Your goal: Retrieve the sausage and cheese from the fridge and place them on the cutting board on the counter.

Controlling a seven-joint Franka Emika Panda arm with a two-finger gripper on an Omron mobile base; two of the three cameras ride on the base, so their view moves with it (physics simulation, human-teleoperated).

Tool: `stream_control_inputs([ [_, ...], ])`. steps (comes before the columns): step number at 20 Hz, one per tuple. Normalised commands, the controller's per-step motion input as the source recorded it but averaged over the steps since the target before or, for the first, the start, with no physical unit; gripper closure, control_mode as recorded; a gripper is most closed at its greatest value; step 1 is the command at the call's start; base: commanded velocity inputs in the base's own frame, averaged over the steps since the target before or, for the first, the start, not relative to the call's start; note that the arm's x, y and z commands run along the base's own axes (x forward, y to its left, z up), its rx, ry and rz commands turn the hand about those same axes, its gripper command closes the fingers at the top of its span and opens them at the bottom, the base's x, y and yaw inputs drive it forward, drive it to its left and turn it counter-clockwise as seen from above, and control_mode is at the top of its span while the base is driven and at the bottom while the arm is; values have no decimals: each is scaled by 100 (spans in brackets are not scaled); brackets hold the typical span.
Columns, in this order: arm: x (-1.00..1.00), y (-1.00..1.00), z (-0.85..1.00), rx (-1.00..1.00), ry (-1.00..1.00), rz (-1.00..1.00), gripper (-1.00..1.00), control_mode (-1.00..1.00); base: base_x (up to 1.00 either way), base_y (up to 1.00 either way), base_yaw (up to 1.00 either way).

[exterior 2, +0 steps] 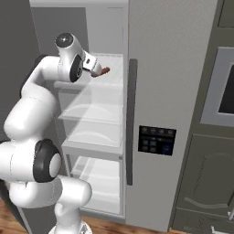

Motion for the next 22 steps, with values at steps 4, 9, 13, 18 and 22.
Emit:
stream_control_inputs([
  [4,25,0,0,0,2,0,-100,-100,0,0,0],
  [9,10,0,-13,-2,4,0,-100,-100,0,0,0],
  [13,5,0,-1,-4,3,0,-100,-100,0,0,0],
  [18,14,0,-16,-4,4,0,-100,-100,0,0,0],
  [22,23,4,-19,0,3,0,-100,-100,0,0,0],
])
